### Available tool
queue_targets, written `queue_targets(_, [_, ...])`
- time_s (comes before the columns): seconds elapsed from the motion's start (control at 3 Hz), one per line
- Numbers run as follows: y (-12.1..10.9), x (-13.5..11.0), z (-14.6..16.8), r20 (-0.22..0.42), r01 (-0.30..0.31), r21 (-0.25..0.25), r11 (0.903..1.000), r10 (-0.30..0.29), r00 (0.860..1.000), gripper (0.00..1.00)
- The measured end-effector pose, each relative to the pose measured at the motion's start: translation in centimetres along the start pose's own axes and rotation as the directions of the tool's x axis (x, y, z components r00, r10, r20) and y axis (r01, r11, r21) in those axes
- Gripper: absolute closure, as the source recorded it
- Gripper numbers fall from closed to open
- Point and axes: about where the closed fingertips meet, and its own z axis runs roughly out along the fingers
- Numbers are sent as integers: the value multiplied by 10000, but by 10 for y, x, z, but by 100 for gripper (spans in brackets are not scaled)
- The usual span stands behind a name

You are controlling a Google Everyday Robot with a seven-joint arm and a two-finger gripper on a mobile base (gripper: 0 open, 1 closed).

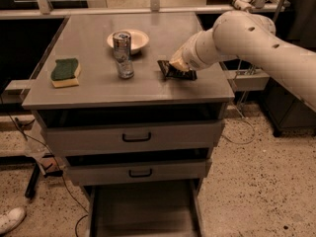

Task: Pick rxbar chocolate from bottom drawer and place on counter

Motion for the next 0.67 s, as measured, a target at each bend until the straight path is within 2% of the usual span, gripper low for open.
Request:
queue_targets(0.33, [0, 0, 0, 0, 0, -1, 10000, 0, 10000, 11])
queue_targets(0.67, [0, 0, 0, 0, 0, -1, 10000, 0, 10000, 0])
